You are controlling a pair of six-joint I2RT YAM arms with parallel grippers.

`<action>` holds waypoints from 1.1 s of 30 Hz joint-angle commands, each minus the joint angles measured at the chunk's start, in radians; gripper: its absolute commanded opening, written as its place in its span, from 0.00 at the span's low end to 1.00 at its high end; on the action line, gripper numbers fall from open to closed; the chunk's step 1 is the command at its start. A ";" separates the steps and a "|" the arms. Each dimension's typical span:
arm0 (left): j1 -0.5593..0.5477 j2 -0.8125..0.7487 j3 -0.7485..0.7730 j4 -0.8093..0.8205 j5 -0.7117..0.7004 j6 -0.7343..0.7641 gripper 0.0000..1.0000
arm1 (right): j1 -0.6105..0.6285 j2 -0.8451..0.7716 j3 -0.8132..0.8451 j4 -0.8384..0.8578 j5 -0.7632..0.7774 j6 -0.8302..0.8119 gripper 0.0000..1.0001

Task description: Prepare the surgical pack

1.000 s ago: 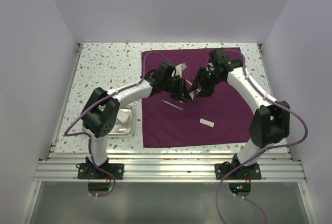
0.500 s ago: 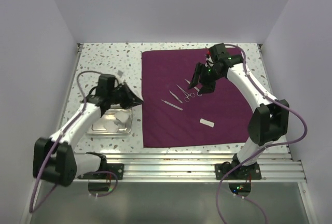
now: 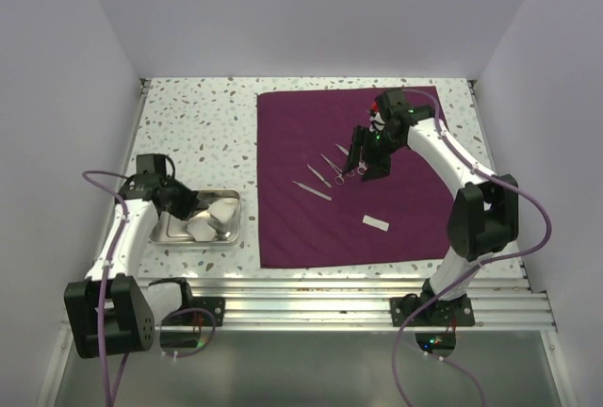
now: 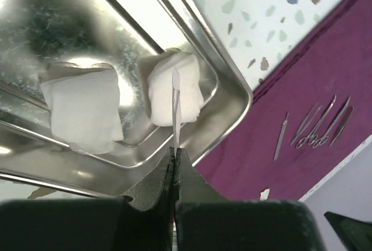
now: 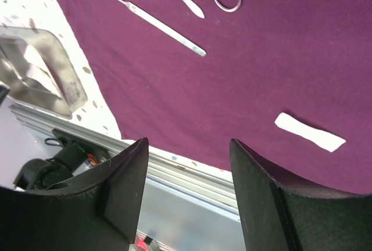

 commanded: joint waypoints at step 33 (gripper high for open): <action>-0.172 0.297 0.253 0.039 0.042 0.196 0.73 | 0.124 0.062 -0.198 -0.120 0.239 -0.265 0.85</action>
